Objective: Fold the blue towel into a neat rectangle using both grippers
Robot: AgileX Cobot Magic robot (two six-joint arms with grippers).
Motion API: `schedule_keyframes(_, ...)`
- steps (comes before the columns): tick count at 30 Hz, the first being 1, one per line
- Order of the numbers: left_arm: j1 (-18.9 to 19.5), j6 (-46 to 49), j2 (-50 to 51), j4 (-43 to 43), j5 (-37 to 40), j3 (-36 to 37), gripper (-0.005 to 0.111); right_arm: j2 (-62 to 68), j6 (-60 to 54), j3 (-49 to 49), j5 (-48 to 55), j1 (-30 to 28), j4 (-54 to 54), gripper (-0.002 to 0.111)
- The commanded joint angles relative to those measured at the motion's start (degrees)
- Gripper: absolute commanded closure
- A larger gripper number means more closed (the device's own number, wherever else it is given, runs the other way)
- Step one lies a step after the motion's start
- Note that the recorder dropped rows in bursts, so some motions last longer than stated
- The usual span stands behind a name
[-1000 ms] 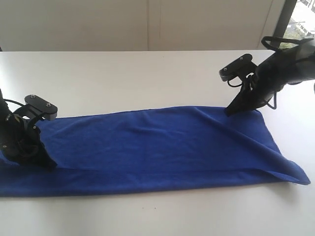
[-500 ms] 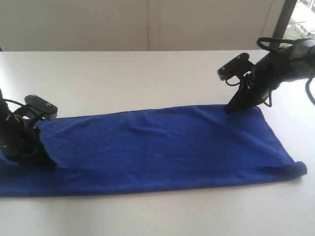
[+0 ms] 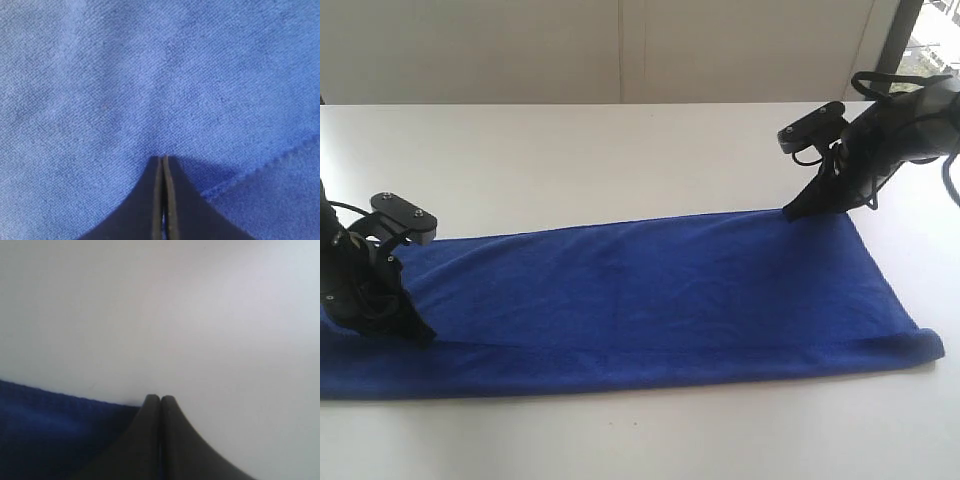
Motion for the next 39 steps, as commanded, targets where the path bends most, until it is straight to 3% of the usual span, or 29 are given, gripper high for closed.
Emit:
schedule_keyframes(1, -0.19, -0.36, 1.63, -0.37, 0.86, 0.72, 0.107, 1.43, 0.47, 0.50, -0.13, -0.80, 0.24, 0.108)
schedule_keyframes(17, -0.19, -0.60, 1.63, -0.37, 2.03, 0.03, 0.107, -6.66, 0.11, 0.50, -5.26, -0.80, 0.26, 0.108)
schedule_keyframes(24, -0.19, 0.41, 0.19, -0.26, 10.47, -4.05, 0.107, -15.93, 1.30, 0.73, 8.68, -0.69, 7.17, 0.108)
schedule_keyframes(27, -0.19, 0.41, -1.59, -0.26, 13.45, -5.11, 0.107, -18.71, -4.83, 1.26, 13.56, -0.69, 12.56, 0.108)
schedule_keyframes(33, -0.19, 0.99, -4.65, -0.14, 19.66, -5.74, 0.107, -24.17, -27.37, 4.02, 25.18, -0.69, 33.43, 0.108)
schedule_keyframes(39, -0.19, 3.74, -8.03, 0.09, 28.42, -6.13, 0.107, -26.18, -37.58, 7.63, 37.94, -0.69, 44.17, 0.108)
